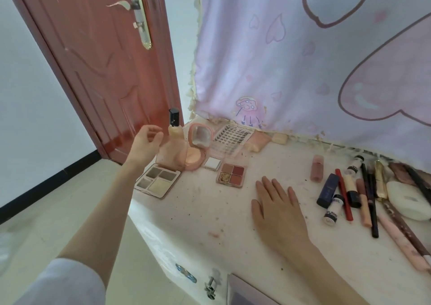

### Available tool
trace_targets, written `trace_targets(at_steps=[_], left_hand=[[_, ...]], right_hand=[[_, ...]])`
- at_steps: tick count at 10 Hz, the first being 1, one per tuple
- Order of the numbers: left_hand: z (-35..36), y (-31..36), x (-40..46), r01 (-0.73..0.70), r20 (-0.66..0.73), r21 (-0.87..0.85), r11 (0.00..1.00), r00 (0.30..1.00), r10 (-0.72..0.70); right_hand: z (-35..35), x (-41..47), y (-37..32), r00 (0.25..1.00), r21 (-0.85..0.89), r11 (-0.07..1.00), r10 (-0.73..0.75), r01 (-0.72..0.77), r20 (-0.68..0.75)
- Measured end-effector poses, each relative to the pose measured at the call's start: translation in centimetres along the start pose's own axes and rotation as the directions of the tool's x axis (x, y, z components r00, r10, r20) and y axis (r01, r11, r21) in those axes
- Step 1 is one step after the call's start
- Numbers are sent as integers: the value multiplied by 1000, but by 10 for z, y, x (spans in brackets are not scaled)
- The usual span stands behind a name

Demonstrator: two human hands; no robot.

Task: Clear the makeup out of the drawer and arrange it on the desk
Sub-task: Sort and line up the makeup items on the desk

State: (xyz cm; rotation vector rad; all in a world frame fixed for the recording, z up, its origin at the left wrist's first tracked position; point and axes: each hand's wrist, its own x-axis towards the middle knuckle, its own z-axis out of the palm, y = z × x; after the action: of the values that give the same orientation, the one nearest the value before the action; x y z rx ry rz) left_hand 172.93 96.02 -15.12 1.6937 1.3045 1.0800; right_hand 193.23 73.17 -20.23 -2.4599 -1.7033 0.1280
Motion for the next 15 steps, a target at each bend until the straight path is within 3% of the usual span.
trace_targets(at_steps=[1,2,3,4,6,12,15], left_hand=[[-8,-4,-11,-6,-94,70,998,995,13],[-17,-14,-44,42,0,276,960,999,-44],[-14,-30,-81,75,90,518,852,986,-142],[-11,-39,-91,14,71,531,848,996,-61],[-16,-45,-79,90,-99,511,855,994,-45],[-20,-51,-70,92,-67,556,826,996,-66],[-18,-48,-55,163,-81,561,812,986,-142]], right_hand=[[0,1,1,1000,-10,1000,5,-5,-6],[0,1,0,1000,-24,1000,3,-3,3],[-2,5,4,999,-35,999,21,-20,31],[-4,12,9,998,-32,999,41,-40,43],[-4,13,10,998,-24,999,46,-45,48],[-5,12,9,997,-20,999,51,-50,62],[-6,11,8,997,-15,999,48,-47,62]])
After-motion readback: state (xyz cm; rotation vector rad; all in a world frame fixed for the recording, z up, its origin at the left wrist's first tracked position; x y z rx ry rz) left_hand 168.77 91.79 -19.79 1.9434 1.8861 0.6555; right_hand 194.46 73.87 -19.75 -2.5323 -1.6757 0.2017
